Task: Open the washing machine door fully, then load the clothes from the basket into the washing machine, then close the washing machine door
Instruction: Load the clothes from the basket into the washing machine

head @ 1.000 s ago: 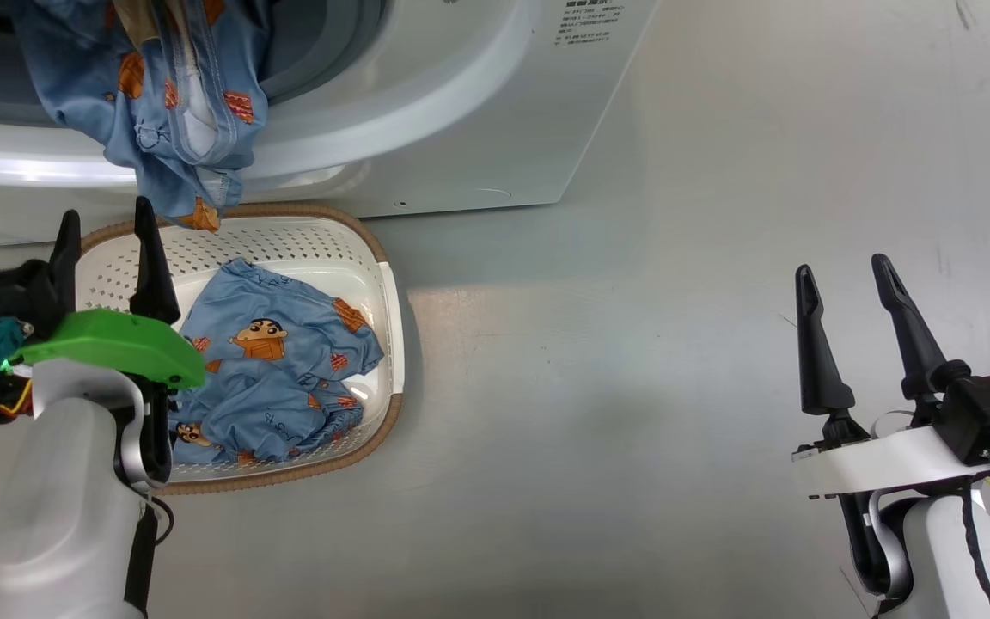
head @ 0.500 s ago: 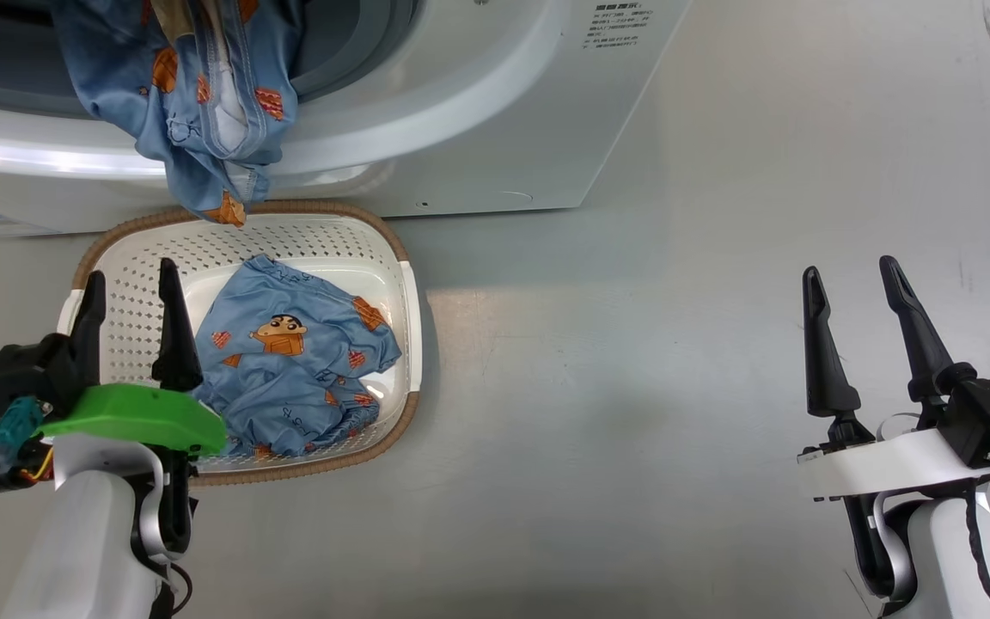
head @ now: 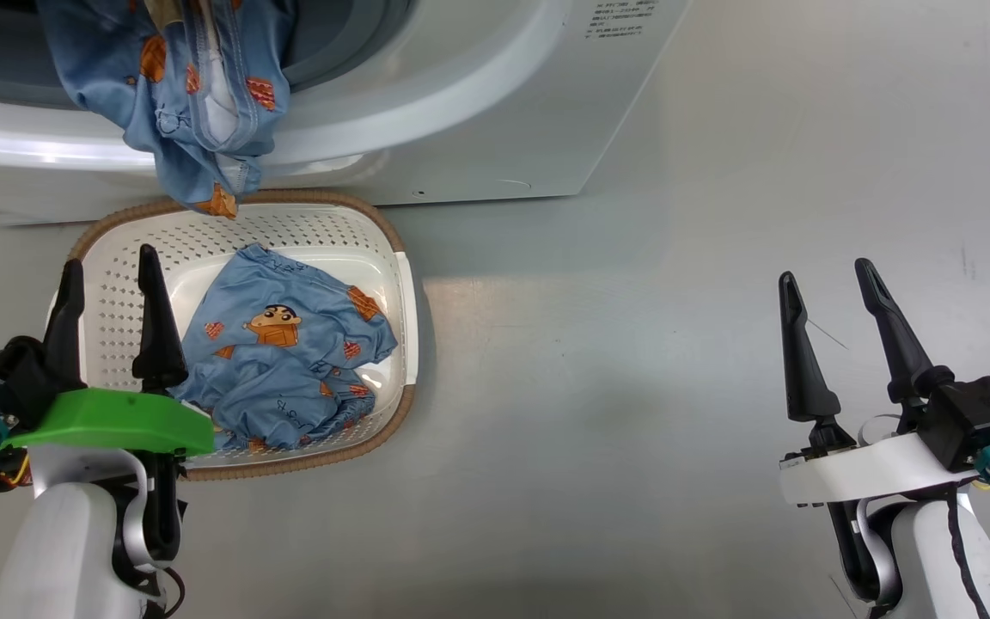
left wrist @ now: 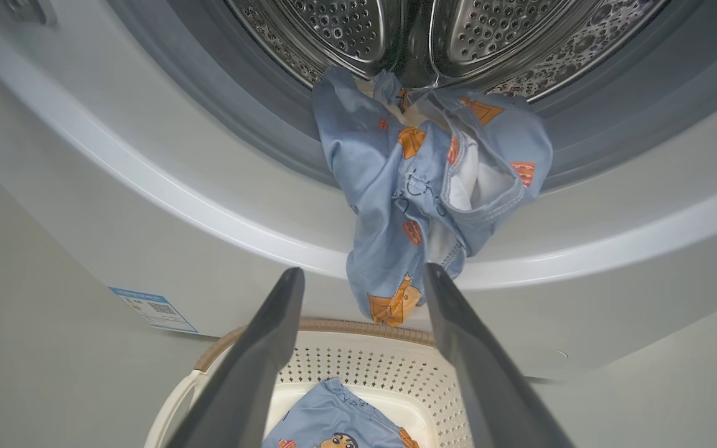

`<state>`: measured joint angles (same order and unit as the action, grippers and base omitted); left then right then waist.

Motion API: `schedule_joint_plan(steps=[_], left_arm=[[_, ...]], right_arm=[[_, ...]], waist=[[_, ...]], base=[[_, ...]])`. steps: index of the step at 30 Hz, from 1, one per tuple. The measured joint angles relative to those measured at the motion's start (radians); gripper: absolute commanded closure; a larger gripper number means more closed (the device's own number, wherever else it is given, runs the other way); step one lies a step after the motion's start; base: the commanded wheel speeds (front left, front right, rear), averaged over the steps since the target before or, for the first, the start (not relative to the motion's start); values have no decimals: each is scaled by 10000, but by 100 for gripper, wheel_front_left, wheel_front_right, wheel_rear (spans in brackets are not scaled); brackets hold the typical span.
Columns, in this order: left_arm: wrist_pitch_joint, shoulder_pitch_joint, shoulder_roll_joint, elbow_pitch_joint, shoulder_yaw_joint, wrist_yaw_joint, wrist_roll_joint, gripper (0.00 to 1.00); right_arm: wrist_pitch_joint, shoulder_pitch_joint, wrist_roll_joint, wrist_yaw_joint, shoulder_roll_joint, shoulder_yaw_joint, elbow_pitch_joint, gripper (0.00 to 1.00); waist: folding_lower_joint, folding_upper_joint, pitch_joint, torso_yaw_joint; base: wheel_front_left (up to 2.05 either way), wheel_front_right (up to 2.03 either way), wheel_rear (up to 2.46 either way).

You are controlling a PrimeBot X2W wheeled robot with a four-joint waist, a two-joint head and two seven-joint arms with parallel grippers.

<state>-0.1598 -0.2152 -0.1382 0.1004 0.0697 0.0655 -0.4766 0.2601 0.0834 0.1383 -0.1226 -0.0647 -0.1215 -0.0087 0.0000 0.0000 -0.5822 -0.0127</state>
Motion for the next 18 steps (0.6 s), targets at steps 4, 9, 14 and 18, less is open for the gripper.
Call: schedule_joint_plan(steps=[4, 9, 14, 18], left_arm=[[226, 0, -12, -416, -4, 54, 6, 0], [464, -50, -140, -815, -113, 151, 8, 0], [780, -91, -242, -938, -272, 207, 8, 0], [949, -198, -295, -894, -299, 247, 8, 0]], right_arm=[[0, 129, 2, 0, 2, -136, 2, 0], [0, 162, 19, 0, 33, -257, 4, 0], [0, 282, 38, 0, 50, -307, 10, 0], [0, 429, 69, 0, 65, -364, 8, 0]], waist=[[0, 0, -89, -189], [0, 0, -245, -485], [0, 0, -435, -809], [0, 1, -585, -1065]], base=[[0, 0, 0], [0, 0, 0], [0, 0, 0], [0, 0, 0]])
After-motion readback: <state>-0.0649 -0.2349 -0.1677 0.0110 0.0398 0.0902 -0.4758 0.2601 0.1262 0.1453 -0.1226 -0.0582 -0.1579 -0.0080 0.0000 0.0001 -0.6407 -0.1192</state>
